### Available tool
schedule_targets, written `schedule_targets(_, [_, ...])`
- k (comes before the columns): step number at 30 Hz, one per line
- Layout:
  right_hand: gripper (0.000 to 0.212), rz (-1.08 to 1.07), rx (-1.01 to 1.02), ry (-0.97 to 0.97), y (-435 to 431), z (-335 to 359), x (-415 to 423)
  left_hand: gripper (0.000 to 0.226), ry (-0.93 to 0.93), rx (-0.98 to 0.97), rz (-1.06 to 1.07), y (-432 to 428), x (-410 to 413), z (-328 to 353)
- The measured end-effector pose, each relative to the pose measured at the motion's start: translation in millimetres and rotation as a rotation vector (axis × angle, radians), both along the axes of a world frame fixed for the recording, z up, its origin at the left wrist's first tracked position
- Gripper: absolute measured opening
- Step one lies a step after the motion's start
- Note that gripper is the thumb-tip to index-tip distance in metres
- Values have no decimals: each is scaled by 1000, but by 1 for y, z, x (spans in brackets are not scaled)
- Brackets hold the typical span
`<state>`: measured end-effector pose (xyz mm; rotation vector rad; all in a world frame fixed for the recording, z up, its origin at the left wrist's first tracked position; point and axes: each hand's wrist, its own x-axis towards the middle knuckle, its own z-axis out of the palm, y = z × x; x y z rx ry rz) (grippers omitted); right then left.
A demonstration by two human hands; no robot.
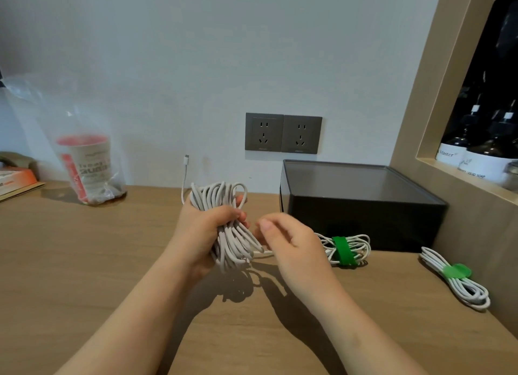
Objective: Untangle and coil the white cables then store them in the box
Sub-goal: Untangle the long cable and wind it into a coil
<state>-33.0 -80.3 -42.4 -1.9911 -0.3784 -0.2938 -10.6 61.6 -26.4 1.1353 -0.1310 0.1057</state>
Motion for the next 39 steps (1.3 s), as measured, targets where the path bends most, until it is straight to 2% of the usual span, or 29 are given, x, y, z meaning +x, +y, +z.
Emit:
schedule_targets(3, [16, -75, -47, 26, -6, -1, 6, 25, 7, 32, -86, 0, -1, -1])
schedule_targets(7, [29, -107, -144, 81, -15, -2, 9, 23, 15, 79, -288, 5, -1, 0])
schedule_targets(11, [42, -160, -36, 53, -22, 3, 12, 26, 13, 173, -540, 7, -1, -1])
schedule_targets(14, [51, -65, -39, 6, -23, 8, 11, 26, -22, 203, -633, 6, -2, 0])
schedule_targets(16, [31, -77, -178, -44, -22, 6, 12, 27, -20, 213, -648, 6, -3, 1])
schedule_targets(18, [9, -207, -215, -91, -25, 8, 14, 26, -28, 229, -631, 8, -1, 1])
schedule_targets(20, [23, -356, -113, -169, -34, 7, 20, 26, -23, 181, -583, 9, 0, 1])
schedule_targets(23, [34, -497, 283, -137, -47, 20, 16, 30, 43, 52, -468, 13, 0, 3])
schedule_targets(25, [31, -531, 458, -56, -54, 25, 13, 25, 93, -1, -357, 14, 0, 4])
schedule_targets(28, [17, -440, 523, -12, -51, 27, 11, 12, 139, -29, -193, 11, 2, 2])
schedule_targets(30, [10, -361, 378, -24, -44, 23, 11, 15, 144, -29, -120, 8, 4, 0])
schedule_targets(33, [41, -360, -7, -31, -39, 17, 13, 13, 115, 13, -39, 5, 4, -1])
schedule_targets(35, [58, -395, -180, -15, -42, 13, 16, 28, 72, 70, -14, 5, 3, 0])
schedule_targets(39, [65, -433, -442, -79, -40, 15, 12, 43, 21, 219, -58, 1, -2, 2])
